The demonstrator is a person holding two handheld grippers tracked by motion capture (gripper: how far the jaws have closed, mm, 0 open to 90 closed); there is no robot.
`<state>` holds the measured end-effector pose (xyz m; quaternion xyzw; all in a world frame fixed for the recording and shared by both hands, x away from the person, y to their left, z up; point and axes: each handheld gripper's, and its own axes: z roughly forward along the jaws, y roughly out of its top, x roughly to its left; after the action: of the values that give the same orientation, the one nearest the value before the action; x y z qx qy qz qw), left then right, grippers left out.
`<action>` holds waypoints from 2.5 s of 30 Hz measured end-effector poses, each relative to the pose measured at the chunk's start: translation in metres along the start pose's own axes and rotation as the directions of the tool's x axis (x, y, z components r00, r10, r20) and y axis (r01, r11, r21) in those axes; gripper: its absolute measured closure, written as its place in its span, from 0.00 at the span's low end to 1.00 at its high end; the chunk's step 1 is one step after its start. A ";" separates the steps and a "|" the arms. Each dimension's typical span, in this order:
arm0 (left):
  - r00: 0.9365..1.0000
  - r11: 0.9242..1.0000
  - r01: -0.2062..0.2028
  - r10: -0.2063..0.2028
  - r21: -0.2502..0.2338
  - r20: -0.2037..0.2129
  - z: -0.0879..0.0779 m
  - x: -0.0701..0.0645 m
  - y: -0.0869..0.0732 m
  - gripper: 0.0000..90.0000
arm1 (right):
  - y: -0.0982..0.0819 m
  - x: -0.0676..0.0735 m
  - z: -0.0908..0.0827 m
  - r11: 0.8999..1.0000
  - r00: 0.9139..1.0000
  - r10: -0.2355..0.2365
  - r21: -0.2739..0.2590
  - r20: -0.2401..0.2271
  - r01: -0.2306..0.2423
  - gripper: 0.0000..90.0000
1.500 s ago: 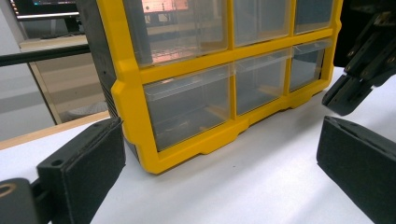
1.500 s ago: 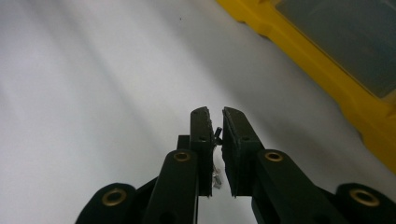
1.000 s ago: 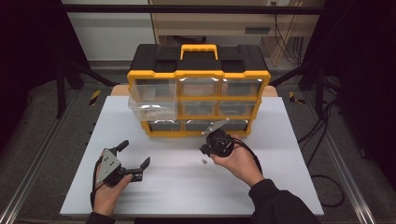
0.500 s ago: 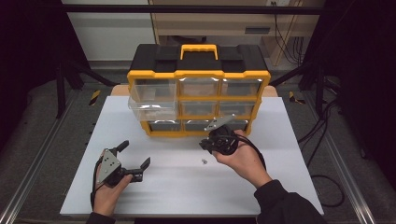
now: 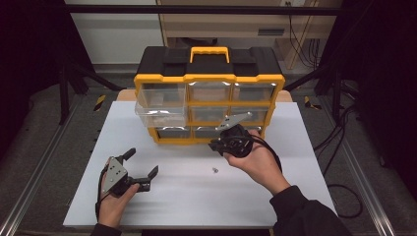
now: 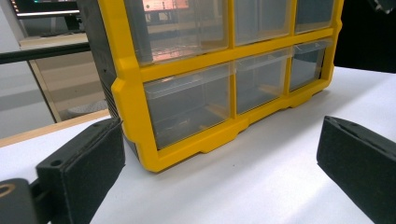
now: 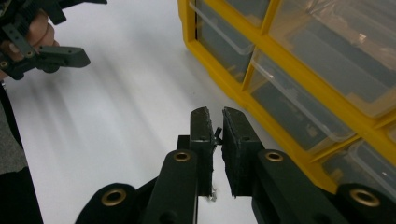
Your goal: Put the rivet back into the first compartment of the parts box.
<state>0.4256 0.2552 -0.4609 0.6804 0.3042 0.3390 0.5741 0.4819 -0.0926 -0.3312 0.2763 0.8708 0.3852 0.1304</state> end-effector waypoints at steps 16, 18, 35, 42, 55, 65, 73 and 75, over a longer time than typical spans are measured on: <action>1.000 1.000 0.026 -0.026 -0.005 0.004 -0.001 0.001 0.000 0.01 | 0.019 -0.004 -0.015 0.998 1.000 0.018 -0.058 -0.004 -0.018 0.92; 1.000 1.000 0.025 -0.025 -0.005 0.004 -0.001 0.001 0.000 0.01 | 0.020 -0.005 -0.018 0.998 1.000 0.019 -0.063 -0.002 -0.019 0.92; 1.000 1.000 0.026 -0.026 -0.006 0.007 -0.001 0.001 0.000 0.01 | 0.038 -0.002 -0.029 0.995 1.000 0.010 -0.095 0.000 -0.010 0.92; 1.000 1.000 0.024 -0.024 -0.004 0.008 0.000 0.001 0.000 0.01 | 0.043 -0.001 -0.030 0.994 1.000 0.005 -0.111 -0.007 -0.005 0.92; 1.000 1.000 0.025 -0.025 0.000 0.009 0.000 0.001 0.000 0.01 | 0.057 0.002 -0.039 0.990 1.000 -0.010 -0.139 -0.007 0.009 0.92; 1.000 1.000 0.025 -0.025 0.003 0.009 0.000 0.002 -0.001 0.01 | 0.057 0.000 -0.041 0.990 1.000 -0.005 -0.142 -0.004 0.004 0.92; 1.000 1.000 0.026 -0.026 0.002 0.009 0.000 0.001 -0.001 0.01 | 0.060 -0.001 -0.043 0.989 1.000 -0.007 -0.150 -0.007 0.005 0.92; 1.000 1.000 0.024 -0.024 0.006 0.008 0.000 0.002 -0.001 0.01 | 0.063 0.000 -0.044 0.988 1.000 -0.012 -0.155 -0.003 0.011 0.92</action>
<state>0.4265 0.2566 -0.4614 0.6799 0.3110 0.3282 0.5773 0.4865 -0.0849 -0.2551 0.2595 0.8400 0.4515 0.1522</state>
